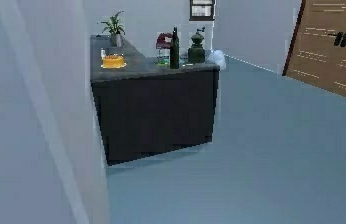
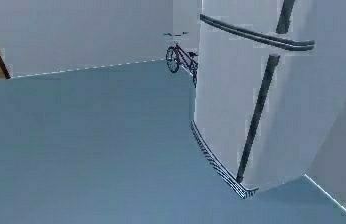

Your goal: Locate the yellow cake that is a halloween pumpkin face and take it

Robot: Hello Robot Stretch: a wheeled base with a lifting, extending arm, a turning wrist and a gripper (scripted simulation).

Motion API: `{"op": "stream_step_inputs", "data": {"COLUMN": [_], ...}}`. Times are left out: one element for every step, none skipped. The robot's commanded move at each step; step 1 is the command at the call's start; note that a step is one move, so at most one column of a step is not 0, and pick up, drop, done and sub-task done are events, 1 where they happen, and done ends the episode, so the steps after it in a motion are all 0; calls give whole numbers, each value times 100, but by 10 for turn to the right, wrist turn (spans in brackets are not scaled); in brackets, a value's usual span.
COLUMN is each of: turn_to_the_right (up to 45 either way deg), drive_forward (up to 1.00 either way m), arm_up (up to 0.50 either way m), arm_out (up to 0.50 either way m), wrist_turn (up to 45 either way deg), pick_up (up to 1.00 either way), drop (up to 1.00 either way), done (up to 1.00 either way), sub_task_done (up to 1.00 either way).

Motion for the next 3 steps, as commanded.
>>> {"op": "stream_step_inputs", "data": {"turn_to_the_right": [450, 300, 0], "drive_forward": [0, 0, 35], "arm_up": [0, 0, 0], "arm_out": [0, 0, 0], "wrist_turn": [0, 0, 0], "pick_up": [0, 0, 0], "drop": [0, 0, 0], "done": [0, 0, 0], "sub_task_done": [0, 0, 0]}}
